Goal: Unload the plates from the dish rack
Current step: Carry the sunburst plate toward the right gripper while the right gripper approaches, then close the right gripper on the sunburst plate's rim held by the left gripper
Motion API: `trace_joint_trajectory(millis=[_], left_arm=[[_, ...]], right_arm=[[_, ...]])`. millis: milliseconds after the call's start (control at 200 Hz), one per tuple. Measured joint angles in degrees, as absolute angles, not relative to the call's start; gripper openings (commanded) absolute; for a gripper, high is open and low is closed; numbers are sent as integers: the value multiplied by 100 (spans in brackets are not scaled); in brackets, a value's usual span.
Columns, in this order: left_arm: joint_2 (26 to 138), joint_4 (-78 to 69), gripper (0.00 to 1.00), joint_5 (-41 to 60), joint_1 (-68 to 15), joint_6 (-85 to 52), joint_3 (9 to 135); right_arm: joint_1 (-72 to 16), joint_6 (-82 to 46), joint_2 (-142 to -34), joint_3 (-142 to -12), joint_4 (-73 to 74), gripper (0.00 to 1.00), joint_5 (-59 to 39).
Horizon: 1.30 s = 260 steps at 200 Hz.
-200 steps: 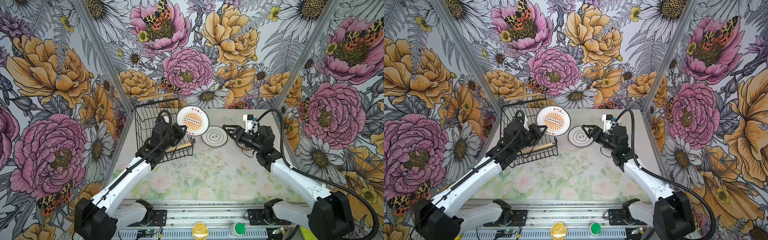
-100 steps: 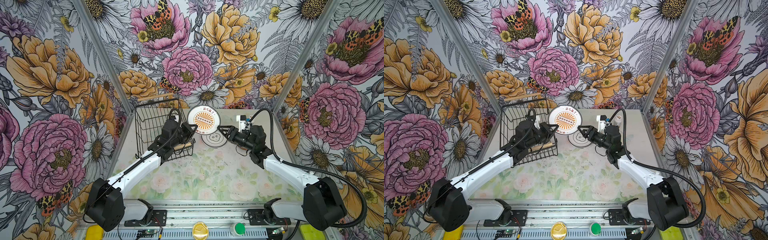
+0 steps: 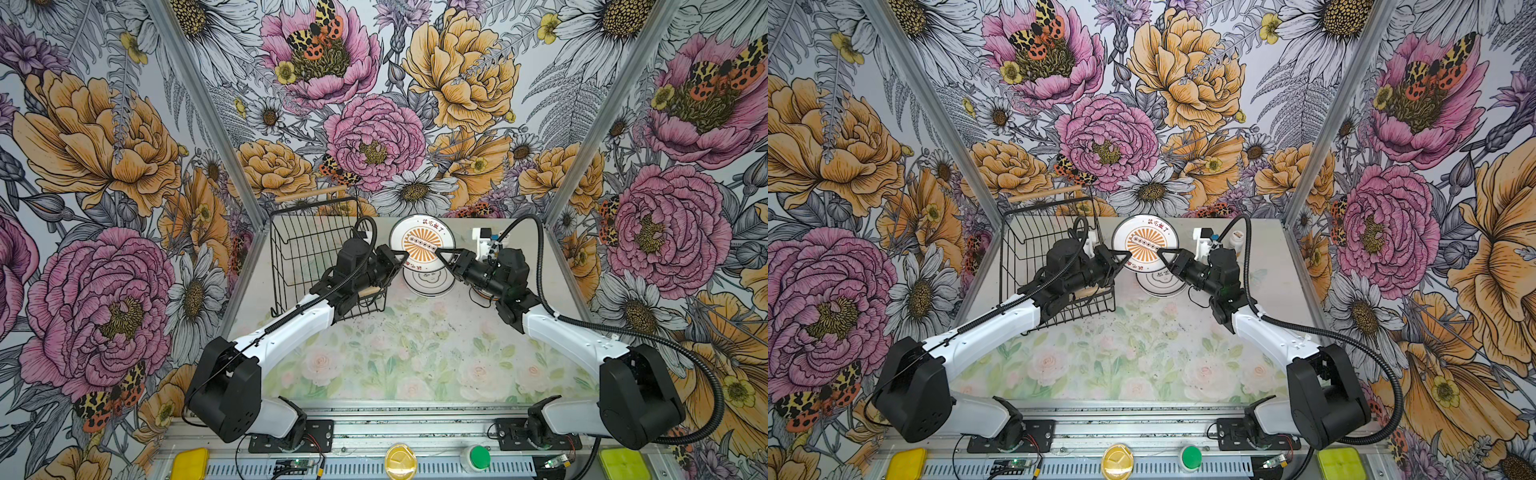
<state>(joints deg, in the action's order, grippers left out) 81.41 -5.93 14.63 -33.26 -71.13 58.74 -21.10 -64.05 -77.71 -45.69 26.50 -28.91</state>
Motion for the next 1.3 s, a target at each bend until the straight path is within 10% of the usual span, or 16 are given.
trace_joint_trajectory(millis=[480, 901, 1301], left_arm=[[8683, -862, 0, 1688, -3481, -7037, 6296], [8764, -574, 44, 1789, -3588, -6989, 6425], [8556, 67, 57, 1806, -3564, -6547, 6495]], right_arm=[[-2005, -6895, -7802, -4569, 2689, 10, -2659], [-1979, -6591, -7682, -4543, 2709, 0, -2663], [-1691, -5826, -7474, -4689, 1887, 0, -2661]])
